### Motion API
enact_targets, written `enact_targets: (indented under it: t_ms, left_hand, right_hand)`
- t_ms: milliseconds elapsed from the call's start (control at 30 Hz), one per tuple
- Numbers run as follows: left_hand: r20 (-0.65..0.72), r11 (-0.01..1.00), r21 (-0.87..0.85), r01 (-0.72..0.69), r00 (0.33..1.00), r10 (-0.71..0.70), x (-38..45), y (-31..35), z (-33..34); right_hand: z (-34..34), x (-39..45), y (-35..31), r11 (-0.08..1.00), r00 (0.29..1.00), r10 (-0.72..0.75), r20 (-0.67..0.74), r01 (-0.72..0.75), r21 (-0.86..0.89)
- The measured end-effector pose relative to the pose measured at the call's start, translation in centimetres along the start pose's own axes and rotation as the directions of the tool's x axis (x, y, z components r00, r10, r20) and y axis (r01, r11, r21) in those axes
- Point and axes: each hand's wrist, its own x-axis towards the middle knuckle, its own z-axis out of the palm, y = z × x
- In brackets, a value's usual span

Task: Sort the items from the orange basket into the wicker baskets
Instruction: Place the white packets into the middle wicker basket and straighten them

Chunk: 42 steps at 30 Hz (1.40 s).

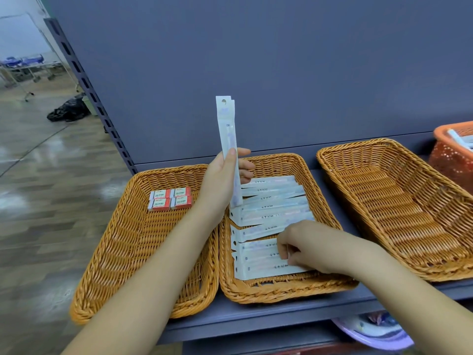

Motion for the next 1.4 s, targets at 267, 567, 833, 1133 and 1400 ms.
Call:
enact_targets:
  t_ms: [267, 567, 833, 1133, 1400]
  left_hand:
    - [0.026, 1.000, 0.000, -0.026, 0.999, 0.026, -0.3, 0.2, 0.1]
    - [0.074, 0.996, -0.087, -0.029, 0.997, 0.036, -1.4, 0.6, 0.7]
    - [0.037, 0.997, -0.082, -0.011, 0.999, 0.014, -1.4, 0.6, 0.5]
    - [0.030, 0.995, -0.103, 0.011, 1.000, -0.008, -1.2, 0.4, 0.4]
    - [-0.029, 0.999, -0.049, -0.021, 0.999, 0.020, -0.8, 0.2, 0.0]
  right_hand:
    - [-2.0, 0.6, -0.3, 0.996, 0.988, -0.058, -0.141, 0.067, 0.060]
    - [-5.0, 5.4, -3.4, 0.881, 0.787, 0.121, -0.606, 0.195, 0.430]
    - [-4.1, 6.7, -4.2, 0.812, 0.664, 0.255, -0.703, 0.248, 0.529]
    - [-4.2, 5.9, -2.1, 0.683, 0.709, 0.327, -0.625, 0.280, 0.675]
    - [-5.6, 0.5, 1.7, 0.715, 0.897, 0.119, -0.425, 0.220, 0.664]
